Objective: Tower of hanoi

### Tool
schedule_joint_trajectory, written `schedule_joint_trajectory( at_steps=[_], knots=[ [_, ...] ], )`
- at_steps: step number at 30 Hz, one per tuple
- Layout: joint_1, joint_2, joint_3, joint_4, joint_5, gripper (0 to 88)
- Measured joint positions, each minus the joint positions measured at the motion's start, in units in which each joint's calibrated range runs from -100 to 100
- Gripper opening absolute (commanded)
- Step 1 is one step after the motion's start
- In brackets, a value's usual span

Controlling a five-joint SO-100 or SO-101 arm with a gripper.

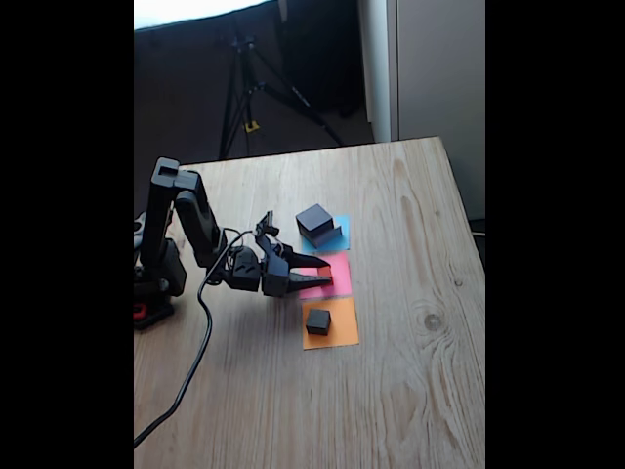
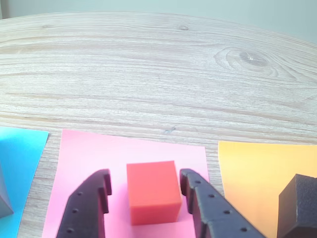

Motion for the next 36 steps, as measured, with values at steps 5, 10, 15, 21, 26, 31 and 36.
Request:
schedule_joint_trajectory(
  at_steps=[5, 10, 15, 21, 26, 31, 36],
  knots=[
    [0.0, 0.0, 0.4, -0.2, 0.0, 28.9],
    [0.0, -1.7, 1.0, 0.0, 0.0, 32.2],
    [-0.6, -13.4, 1.7, 9.4, -5.2, 32.9],
    [-1.1, -29.7, 2.1, 25.7, -10.2, 1.1],
    [-0.8, -44.4, 2.2, 44.4, -9.5, 0.3],
    [3.4, -56.1, 2.2, 64.3, -3.3, 0.3],
    [6.1, -64.6, -4.9, 86.9, -1.9, 0.3]
  ],
)
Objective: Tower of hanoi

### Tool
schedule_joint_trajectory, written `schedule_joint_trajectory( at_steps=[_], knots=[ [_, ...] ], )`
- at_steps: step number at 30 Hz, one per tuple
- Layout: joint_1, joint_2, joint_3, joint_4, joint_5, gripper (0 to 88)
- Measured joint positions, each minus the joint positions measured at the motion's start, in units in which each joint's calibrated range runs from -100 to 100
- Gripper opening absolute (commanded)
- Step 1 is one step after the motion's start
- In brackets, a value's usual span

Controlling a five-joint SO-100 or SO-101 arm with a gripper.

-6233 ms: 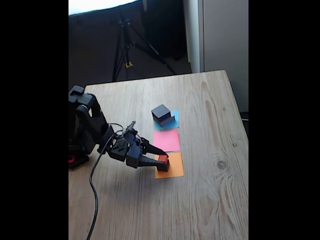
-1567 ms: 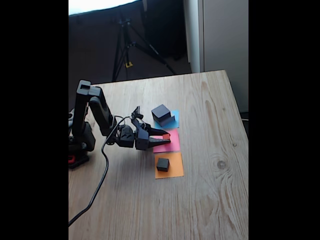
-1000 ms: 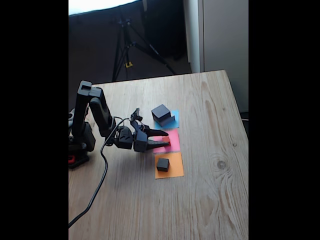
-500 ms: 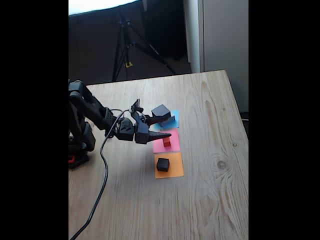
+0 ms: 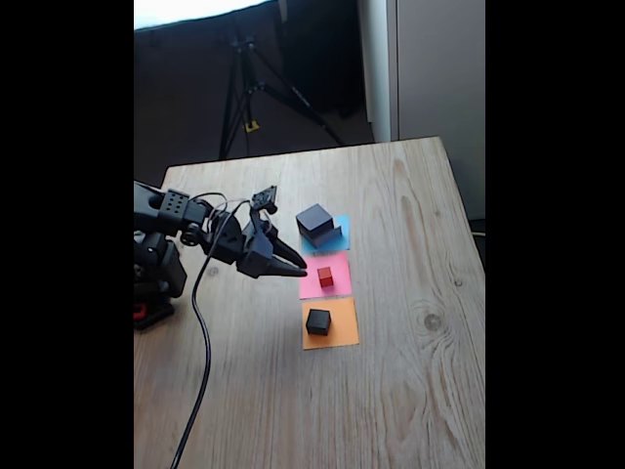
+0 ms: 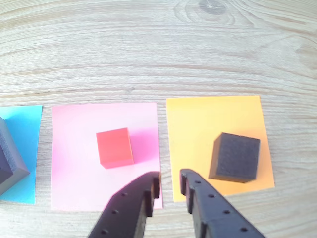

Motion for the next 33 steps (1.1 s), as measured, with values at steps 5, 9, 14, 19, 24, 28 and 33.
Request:
schedule_joint_trajectory(
  at_steps=[5, 9, 14, 19, 24, 28, 33],
  knots=[
    [4.7, -3.3, -15.8, 25.4, -2.3, 0.3],
    [8.3, -3.4, -29.2, 41.0, -3.0, 0.3],
    [14.4, -3.5, -44.3, 54.6, -3.5, 0.3],
    [18.9, -3.5, -54.4, 62.9, -3.5, 0.3],
    [23.4, -3.5, -59.9, 66.1, -3.6, 0.3],
    [26.1, -3.6, -59.5, 66.6, -3.0, 8.1],
    [27.9, -5.0, -48.3, 59.7, -2.1, 23.7]
  ],
)
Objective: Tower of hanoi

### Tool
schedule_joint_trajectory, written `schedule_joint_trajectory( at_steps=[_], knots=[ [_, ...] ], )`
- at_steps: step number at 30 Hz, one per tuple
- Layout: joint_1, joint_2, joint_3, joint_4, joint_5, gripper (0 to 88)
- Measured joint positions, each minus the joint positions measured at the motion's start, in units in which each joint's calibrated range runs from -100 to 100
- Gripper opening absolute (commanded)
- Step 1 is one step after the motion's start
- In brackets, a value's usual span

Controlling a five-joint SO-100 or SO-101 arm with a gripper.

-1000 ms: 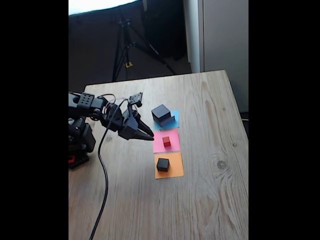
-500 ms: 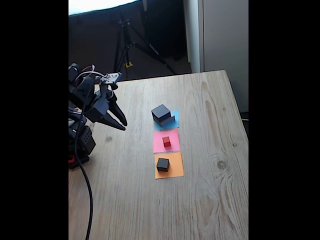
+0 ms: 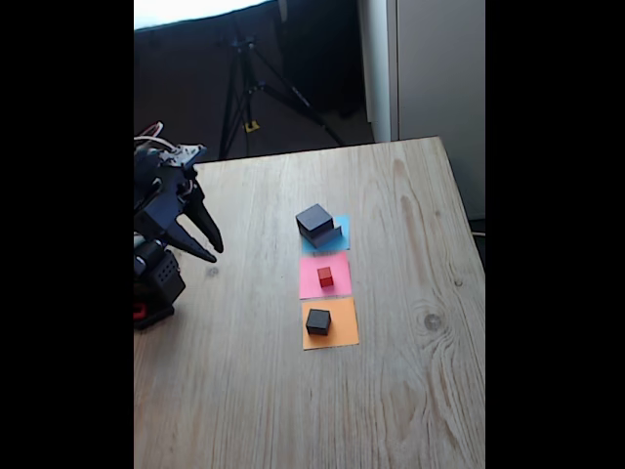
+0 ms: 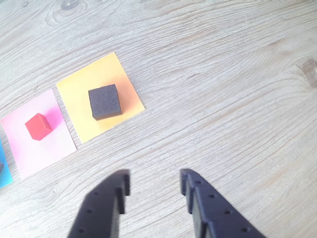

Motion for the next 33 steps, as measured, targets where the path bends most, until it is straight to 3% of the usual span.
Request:
schedule_joint_trajectory(
  at_steps=[5, 10, 18, 26, 33],
  knots=[
    [1.0, -1.5, 13.6, -12.0, 0.3, 32.6],
    [0.3, -1.9, 25.6, -24.9, 0.9, 33.8],
    [-2.5, -2.0, 47.5, -54.0, 0.9, 37.9],
    [-5.2, 3.2, 56.8, -72.6, 0.5, 38.3],
    [-6.3, 15.7, 64.4, -97.6, 0.5, 37.6]
  ],
)
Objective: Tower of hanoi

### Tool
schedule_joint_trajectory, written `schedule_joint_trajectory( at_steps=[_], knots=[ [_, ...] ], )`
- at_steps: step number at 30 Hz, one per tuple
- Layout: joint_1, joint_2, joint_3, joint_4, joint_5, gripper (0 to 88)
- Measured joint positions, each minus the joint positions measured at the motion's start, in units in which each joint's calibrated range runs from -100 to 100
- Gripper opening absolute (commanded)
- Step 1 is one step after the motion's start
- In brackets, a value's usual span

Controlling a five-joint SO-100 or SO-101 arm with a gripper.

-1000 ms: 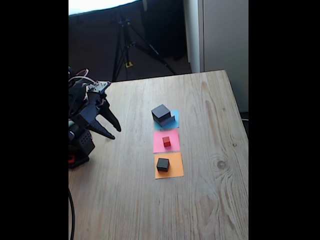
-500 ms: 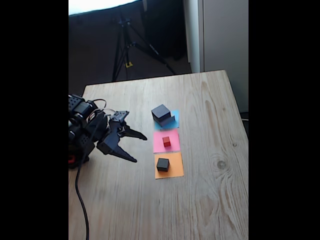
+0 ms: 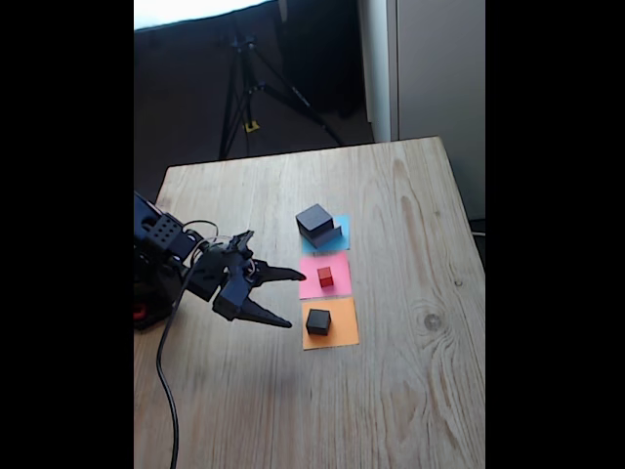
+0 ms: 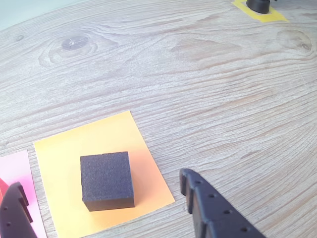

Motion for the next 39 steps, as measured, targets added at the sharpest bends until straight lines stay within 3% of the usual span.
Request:
schedule_joint_trajectory(
  at_steps=[6, 15, 39],
  knots=[
    [-1.5, 13.1, 1.7, -19.9, 0.9, 37.0],
    [-2.4, 29.9, 1.6, -39.2, 2.1, 36.8],
    [-2.4, 55.2, -8.3, -58.0, 3.3, 36.5]
  ],
)
